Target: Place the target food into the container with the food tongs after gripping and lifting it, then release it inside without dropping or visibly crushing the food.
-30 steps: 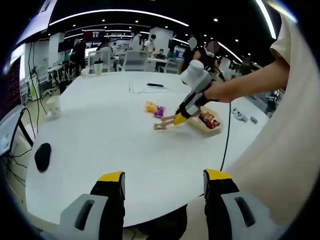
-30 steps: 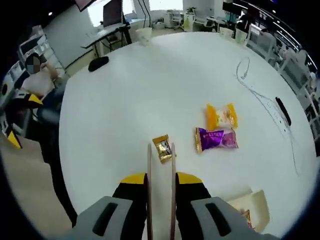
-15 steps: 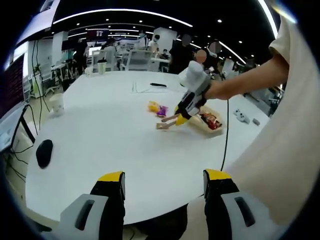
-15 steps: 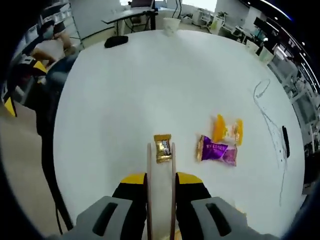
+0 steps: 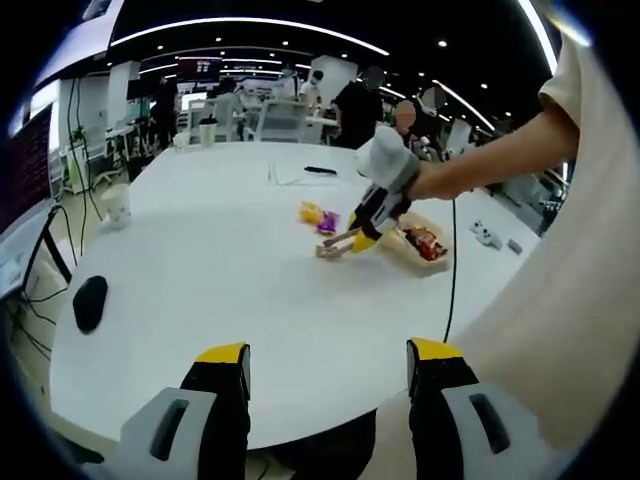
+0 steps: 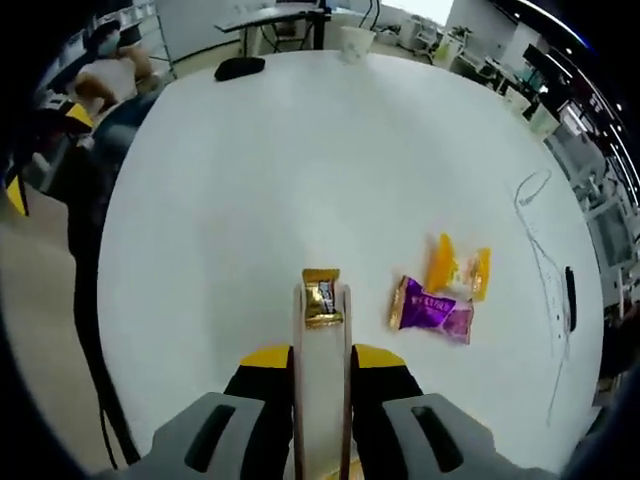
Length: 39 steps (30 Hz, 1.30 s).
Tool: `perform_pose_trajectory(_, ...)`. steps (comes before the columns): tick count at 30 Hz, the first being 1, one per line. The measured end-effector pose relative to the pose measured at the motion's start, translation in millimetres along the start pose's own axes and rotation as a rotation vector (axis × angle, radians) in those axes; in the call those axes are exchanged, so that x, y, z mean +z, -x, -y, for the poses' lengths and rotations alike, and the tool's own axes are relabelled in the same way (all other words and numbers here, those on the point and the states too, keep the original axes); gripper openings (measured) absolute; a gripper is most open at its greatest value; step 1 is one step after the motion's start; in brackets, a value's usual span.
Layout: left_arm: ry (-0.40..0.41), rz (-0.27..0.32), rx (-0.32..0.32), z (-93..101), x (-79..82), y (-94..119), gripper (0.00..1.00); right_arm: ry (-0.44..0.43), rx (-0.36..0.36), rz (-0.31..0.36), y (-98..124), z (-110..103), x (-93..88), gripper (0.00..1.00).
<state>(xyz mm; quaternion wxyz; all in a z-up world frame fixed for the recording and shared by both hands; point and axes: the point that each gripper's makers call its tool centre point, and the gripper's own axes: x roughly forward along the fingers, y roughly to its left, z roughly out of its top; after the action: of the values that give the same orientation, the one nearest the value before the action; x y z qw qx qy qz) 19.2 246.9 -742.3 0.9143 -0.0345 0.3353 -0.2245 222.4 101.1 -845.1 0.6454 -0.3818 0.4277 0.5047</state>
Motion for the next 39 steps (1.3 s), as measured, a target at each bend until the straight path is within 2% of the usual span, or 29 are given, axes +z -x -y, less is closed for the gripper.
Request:
perform_pose_trajectory(6,0.003,0.003,-0.003,0.6,-0.3,-2,0.63,-0.045,0.014,0.003,0,-2,-0.7,0.20)
perform_pose_trajectory(11,0.005,-0.002,-0.016,2.8,-2.9,-3,0.63,-0.116,0.029,0.016,-1,-3,-2.8,0.19)
perform_pose_trajectory(19,-0.014,-0.001,-0.026,2.0,1.8,-4,0.63,-0.187,0.032,0.036,-2,-5,-5.5,0.17)
perform_pose_trajectory(28,-0.024,-0.010,-0.037,4.7,-2.4,-2,0.63,-0.227,0.036,0.049,-2,-10,-10.3,0.16)
perform_pose_trajectory(33,-0.030,-0.018,-0.055,9.4,-5.4,-3,0.63,-0.263,0.037,0.057,2,-13,-15.7,0.15)
perform_pose_trajectory(39,-0.079,-0.035,-0.108,20.1,-2.6,-11,0.63,-0.355,0.027,0.115,16,-14,-16.4,0.15)
